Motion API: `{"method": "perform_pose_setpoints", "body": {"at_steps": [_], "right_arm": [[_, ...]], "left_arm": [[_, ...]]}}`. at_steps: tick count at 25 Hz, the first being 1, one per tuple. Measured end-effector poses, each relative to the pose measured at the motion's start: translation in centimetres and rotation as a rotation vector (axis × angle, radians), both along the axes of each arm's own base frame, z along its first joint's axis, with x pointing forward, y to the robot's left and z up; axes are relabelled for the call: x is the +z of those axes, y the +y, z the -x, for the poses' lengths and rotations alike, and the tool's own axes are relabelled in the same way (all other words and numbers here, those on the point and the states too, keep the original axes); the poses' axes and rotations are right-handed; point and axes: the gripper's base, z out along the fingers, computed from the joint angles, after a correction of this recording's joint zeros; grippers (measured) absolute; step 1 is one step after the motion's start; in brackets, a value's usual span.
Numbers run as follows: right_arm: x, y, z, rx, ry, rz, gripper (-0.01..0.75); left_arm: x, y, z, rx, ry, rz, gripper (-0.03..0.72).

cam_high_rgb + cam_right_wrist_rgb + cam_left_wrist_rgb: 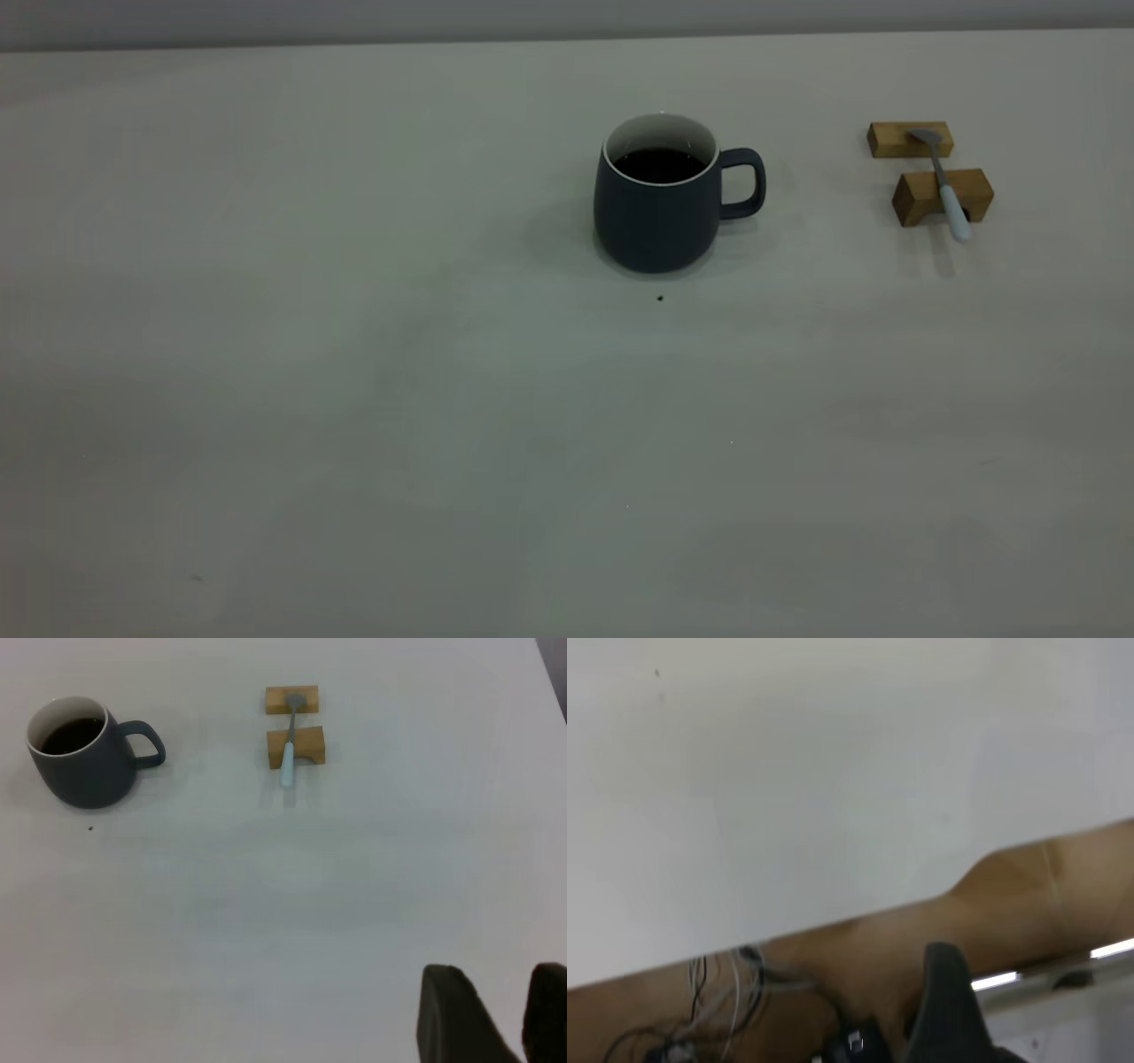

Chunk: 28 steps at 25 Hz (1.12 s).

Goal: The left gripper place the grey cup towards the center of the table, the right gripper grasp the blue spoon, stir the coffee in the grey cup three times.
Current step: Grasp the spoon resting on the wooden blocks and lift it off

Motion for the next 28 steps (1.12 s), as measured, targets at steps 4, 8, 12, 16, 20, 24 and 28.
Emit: {"method": "perform_pose_setpoints", "body": {"at_steps": [4, 8, 12, 16, 20, 24, 28], "right_arm": [[0.0, 0.0, 0.0, 0.0, 0.0, 0.0, 0.238], [0.0, 0.0, 0.0, 0.0, 0.0, 0.0, 0.238], [0.0, 0.0, 0.0, 0.0, 0.0, 0.0, 0.238], [0.0, 0.0, 0.0, 0.0, 0.0, 0.0, 0.238], [0.0, 0.0, 0.0, 0.0, 0.0, 0.0, 0.238], [0.0, 0.0, 0.0, 0.0, 0.0, 0.0, 0.238], [0.0, 0.1, 0.0, 0.004, 0.0, -0.006, 0.238]], "left_arm": [[0.2, 0.2, 0.9, 0.005, -0.065, 0.018, 0.585], [0.3, 0.6, 2.0, 0.099, -0.142, 0.032, 0.585], [0.3, 0.8, 3.4, 0.226, -0.243, 0.037, 0.585], [0.1, 0.7, 4.7, 0.295, -0.319, 0.037, 0.585], [0.1, 0.7, 4.8, 0.297, -0.319, 0.037, 0.585], [0.1, 0.7, 4.8, 0.297, -0.319, 0.037, 0.585], [0.1, 0.7, 4.8, 0.297, -0.319, 0.037, 0.585]]}}
